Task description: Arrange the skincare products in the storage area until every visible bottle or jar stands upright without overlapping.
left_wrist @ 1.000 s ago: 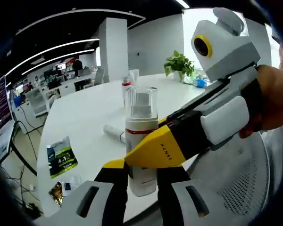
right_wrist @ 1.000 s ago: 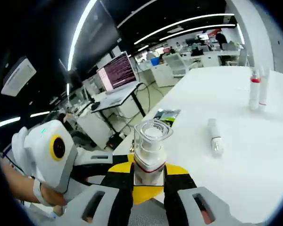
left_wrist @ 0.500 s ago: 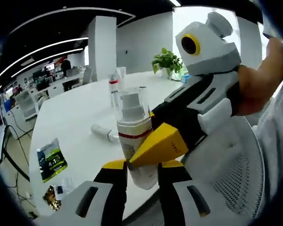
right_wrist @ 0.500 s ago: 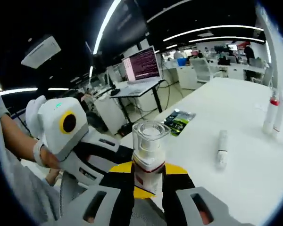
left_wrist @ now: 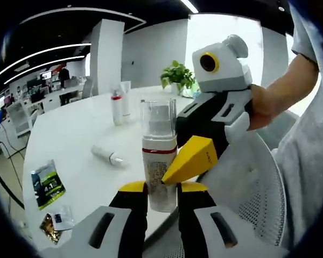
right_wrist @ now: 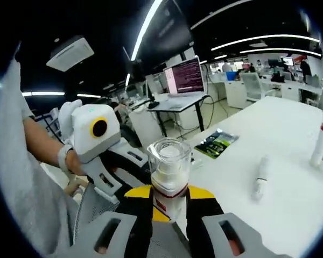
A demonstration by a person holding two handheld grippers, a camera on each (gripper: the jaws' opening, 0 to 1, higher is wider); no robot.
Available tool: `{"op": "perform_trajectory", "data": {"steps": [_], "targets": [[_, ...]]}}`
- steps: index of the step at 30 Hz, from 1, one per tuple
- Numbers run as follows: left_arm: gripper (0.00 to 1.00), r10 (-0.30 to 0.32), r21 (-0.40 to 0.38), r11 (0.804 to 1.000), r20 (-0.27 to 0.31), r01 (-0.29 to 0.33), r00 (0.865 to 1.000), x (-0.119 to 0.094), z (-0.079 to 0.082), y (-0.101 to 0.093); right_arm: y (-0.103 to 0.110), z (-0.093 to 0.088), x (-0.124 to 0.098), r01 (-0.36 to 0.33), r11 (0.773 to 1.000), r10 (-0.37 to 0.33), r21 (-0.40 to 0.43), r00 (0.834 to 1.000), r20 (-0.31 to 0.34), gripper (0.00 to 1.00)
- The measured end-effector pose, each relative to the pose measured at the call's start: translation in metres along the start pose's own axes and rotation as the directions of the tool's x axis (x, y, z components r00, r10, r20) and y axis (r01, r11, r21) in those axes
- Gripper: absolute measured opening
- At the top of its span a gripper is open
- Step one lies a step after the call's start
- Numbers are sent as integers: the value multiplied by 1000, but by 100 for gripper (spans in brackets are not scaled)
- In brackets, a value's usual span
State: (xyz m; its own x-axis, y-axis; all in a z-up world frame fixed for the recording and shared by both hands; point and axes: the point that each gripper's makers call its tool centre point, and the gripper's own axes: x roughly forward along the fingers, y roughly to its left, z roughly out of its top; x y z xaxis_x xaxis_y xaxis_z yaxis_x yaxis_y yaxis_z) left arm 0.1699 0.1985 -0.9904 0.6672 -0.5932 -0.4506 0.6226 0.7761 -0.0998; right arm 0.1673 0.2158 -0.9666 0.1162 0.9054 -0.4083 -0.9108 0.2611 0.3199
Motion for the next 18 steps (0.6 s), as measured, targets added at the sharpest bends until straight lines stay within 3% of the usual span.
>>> {"op": "perform_trajectory", "data": {"steps": [2, 5, 11, 15, 18], "targets": [[15, 15, -19, 1000, 29, -15, 999, -1, 6, 4, -9, 9, 3, 61, 992, -68, 115, 996, 60, 15], [15, 97, -27, 995, 21, -97, 995, -2, 4, 18, -20, 8, 9, 143, 959, -158, 243, 986, 43, 13], [15, 132, -43, 990, -3, -132, 991, -1, -1, 24, -23, 8, 20, 238, 933, -251, 270, 968, 14, 13], [16, 125, -28, 992, -5, -125, 992, 3, -4, 23, -24, 4, 18, 260, 943, -261, 208, 965, -21, 11], [17, 114, 79, 991, -25, -112, 993, 9, -9, 17, -27, -2, 15, 278, 941, -275, 191, 960, -43, 11]]}}
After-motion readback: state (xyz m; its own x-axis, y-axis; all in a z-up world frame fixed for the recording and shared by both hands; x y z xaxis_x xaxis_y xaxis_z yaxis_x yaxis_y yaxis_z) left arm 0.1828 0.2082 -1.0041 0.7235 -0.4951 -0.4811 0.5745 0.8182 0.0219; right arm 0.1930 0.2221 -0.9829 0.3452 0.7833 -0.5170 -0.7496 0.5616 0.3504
